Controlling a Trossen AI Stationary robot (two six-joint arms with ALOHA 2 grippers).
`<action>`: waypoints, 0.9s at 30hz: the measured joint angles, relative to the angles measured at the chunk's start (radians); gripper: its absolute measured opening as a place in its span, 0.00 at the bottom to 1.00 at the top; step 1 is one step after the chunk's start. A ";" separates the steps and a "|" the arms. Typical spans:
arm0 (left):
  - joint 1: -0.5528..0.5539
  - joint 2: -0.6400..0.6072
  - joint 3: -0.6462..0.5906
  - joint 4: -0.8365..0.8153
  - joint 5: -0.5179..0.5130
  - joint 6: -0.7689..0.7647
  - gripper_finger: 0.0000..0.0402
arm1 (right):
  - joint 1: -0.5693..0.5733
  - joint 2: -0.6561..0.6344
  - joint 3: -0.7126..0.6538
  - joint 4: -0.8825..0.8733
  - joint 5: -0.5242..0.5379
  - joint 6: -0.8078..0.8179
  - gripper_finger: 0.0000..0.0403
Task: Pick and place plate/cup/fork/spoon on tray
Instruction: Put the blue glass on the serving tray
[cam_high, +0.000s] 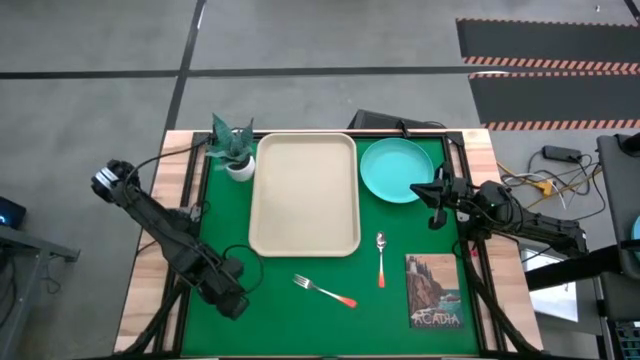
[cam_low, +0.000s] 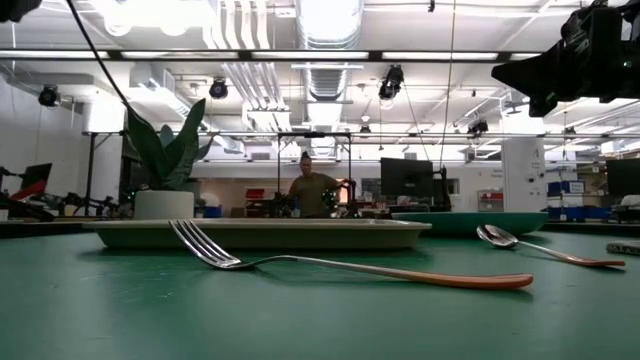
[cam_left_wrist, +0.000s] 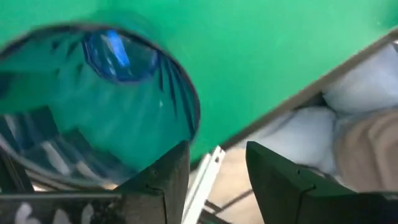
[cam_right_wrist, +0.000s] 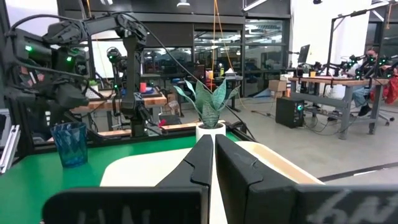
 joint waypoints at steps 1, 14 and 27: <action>-0.002 0.006 -0.004 0.000 -0.013 0.008 0.36 | 0.000 0.000 0.000 0.000 0.000 0.000 0.03; -0.008 0.045 -0.045 0.001 -0.015 0.040 0.32 | 0.000 0.000 0.000 0.000 0.000 0.000 0.03; -0.008 0.046 -0.039 -0.008 -0.009 0.030 0.02 | 0.000 0.000 0.000 0.000 0.000 0.000 0.03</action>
